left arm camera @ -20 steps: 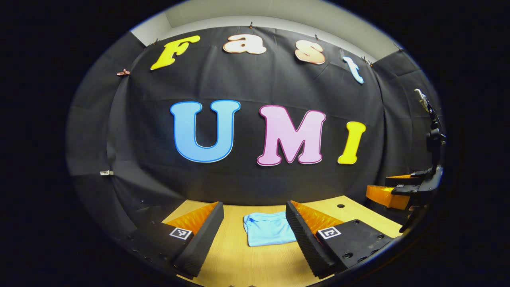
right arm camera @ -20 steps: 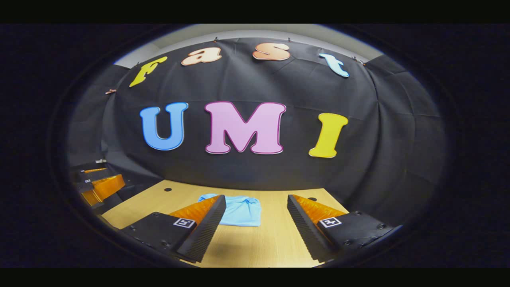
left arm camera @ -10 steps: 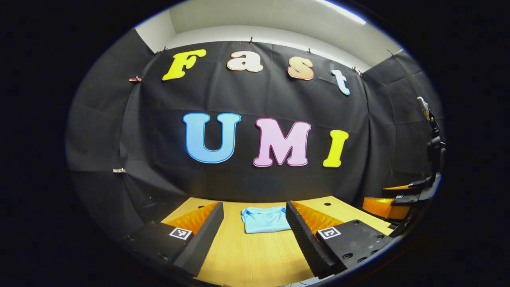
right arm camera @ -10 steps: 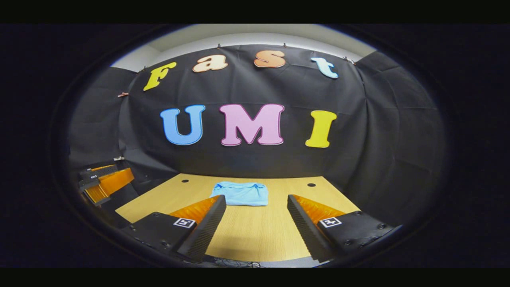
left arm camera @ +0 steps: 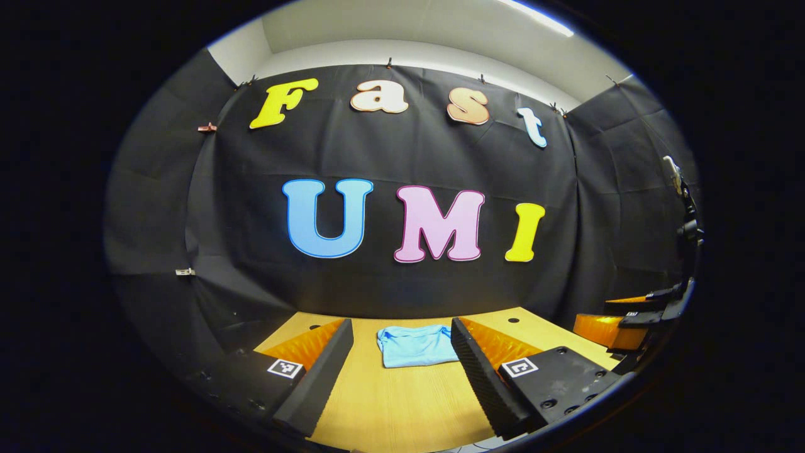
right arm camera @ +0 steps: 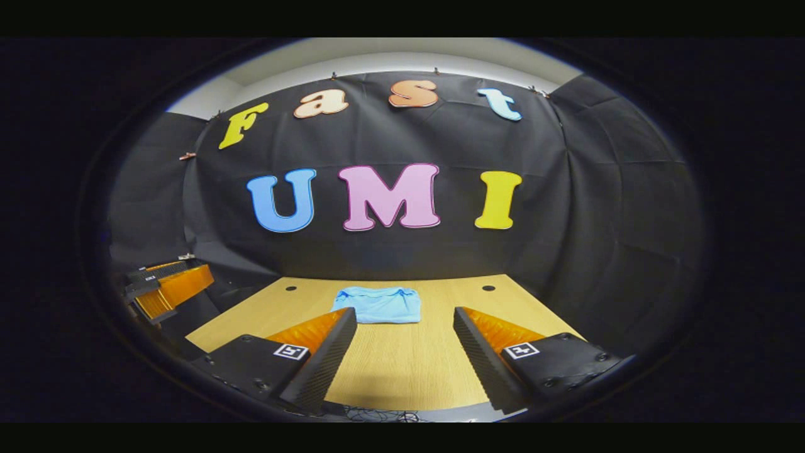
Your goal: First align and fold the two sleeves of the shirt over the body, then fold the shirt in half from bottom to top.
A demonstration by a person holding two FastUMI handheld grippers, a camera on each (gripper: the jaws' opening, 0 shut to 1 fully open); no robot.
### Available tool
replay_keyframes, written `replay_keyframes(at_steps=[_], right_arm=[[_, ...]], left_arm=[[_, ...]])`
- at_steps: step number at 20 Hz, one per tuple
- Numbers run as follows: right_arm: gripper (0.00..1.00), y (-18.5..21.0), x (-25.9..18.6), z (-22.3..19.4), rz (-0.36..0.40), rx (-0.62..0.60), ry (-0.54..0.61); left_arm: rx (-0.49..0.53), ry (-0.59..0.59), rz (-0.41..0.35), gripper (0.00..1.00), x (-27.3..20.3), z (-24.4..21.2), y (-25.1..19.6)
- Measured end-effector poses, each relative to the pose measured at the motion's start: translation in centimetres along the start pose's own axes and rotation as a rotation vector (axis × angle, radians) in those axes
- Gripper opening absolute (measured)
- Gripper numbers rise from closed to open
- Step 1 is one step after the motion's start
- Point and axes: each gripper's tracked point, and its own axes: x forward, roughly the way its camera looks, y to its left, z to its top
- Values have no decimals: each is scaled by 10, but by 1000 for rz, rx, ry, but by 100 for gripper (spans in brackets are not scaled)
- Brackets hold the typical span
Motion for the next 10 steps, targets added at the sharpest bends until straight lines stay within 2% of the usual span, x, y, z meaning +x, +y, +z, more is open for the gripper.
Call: replay_keyframes(at_steps=[6,10], right_arm=[[96,3,6,18,25,-5,-35],[96,5,12,16,36,-1,-19]], left_arm=[[30,-5,12,99,5,6,4],[46,-1,21,99,5,9,7]])
